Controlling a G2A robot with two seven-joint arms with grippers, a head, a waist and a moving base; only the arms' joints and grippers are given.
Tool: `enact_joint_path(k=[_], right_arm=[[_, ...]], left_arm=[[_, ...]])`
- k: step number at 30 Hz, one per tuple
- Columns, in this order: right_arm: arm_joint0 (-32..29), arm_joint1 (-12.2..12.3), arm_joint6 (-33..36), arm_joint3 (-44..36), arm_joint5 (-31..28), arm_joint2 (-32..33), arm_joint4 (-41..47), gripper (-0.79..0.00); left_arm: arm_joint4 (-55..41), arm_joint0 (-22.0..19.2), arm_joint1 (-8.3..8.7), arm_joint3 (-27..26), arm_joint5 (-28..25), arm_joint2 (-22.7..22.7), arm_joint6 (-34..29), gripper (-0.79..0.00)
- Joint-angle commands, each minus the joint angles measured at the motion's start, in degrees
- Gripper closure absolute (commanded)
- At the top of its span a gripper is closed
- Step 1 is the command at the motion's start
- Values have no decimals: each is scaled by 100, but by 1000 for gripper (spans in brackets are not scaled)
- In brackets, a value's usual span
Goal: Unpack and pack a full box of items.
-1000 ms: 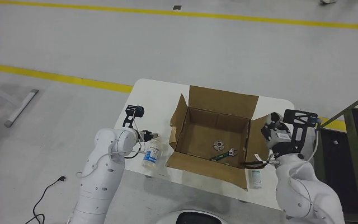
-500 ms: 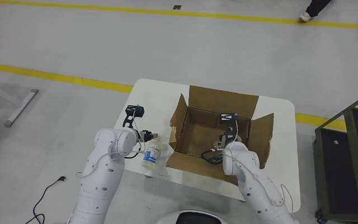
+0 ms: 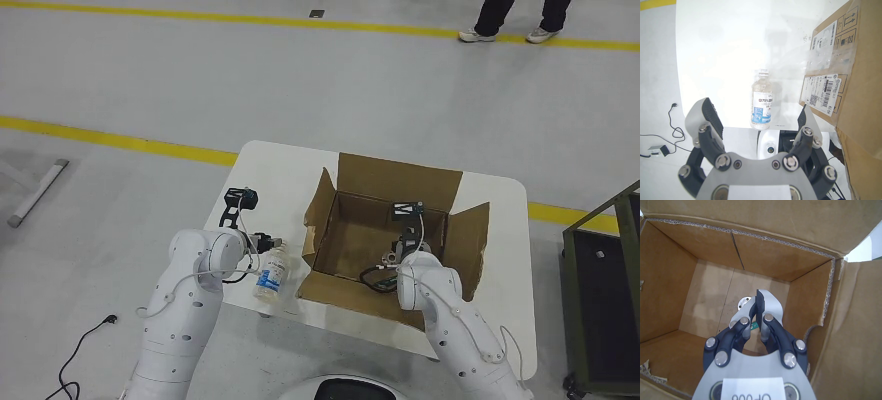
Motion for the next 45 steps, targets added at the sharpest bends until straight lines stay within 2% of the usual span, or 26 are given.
enact_joint_path(k=[1, 7, 14, 17, 23, 28, 29, 30, 39, 40, 45], right_arm=[[0, 0, 0, 0, 0, 0, 0, 0], [25, -29, 151, 154, -64, -11, 134, 0], [834, -138, 1924, 851, -339, -473, -645, 0], [1226, -223, 2408, 1282, -512, -701, -783, 0], [1799, -415, 2901, 2083, -723, -1074, -788, 0], [2080, -539, 2946, 2587, -656, -1163, -727, 0], [2102, -550, 2923, 2634, -655, -1167, -728, -197], [2102, -550, 2923, 2634, -655, -1167, -728, -268], [2102, -550, 2923, 2634, -655, -1167, -728, -268], [2084, -549, 2878, 2630, -665, -1161, -720, -785], [1891, -538, 2577, 2514, -800, -1057, -768, -785]], left_arm=[[0, 0, 0, 0, 0, 0, 0, -785], [0, 0, 0, 0, 0, 0, 0, -785], [0, 0, 0, 0, 0, 0, 0, -785], [0, 0, 0, 0, 0, 0, 0, -785], [0, 0, 0, 0, 0, 0, 0, -785], [0, 0, 0, 0, 0, 0, 0, -785], [0, 0, 0, 0, 0, 0, 0, -785], [0, 0, 0, 0, 0, 0, 0, -785], [0, 0, 0, 0, 0, 0, 0, -785], [0, 0, 0, 0, 0, 0, 0, -785], [0, 0, 0, 0, 0, 0, 0, -785]])
